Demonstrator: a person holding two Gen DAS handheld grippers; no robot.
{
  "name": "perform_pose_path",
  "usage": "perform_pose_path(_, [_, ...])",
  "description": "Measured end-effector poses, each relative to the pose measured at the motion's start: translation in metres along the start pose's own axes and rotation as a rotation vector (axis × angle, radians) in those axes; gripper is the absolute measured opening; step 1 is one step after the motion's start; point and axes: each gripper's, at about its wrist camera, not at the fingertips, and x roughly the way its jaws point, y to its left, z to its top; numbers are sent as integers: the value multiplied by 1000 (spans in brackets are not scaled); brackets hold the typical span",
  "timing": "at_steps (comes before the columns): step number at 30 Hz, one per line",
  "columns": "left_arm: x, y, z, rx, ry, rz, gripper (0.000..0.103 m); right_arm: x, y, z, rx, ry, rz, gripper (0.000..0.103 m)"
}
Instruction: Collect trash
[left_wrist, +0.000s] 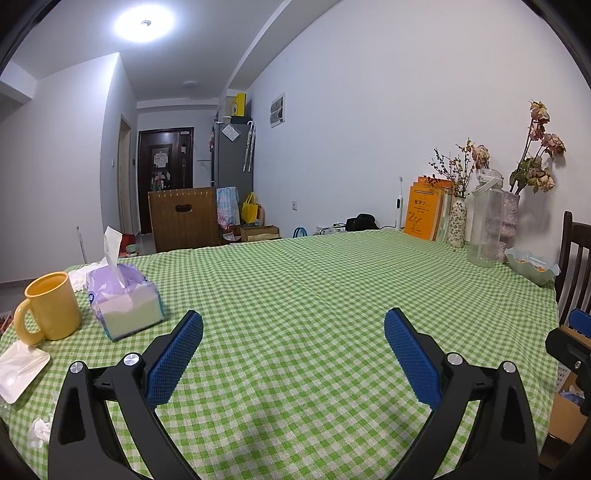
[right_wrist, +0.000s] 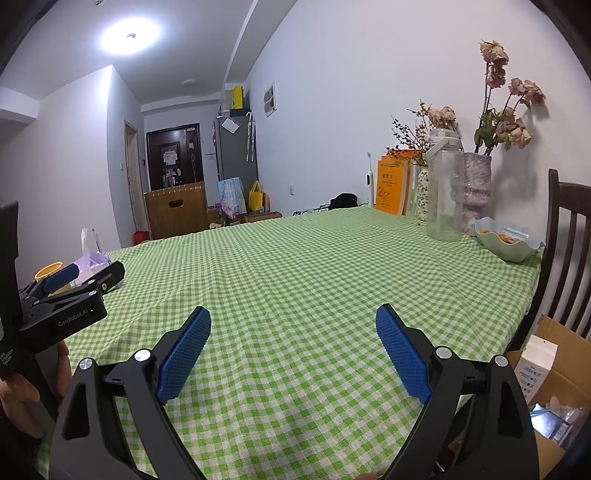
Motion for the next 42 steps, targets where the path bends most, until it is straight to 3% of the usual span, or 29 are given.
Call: perform_pose_path(42, [1, 1, 0, 0, 0, 0, 95, -6, -4, -7, 20, -17, -17, 87])
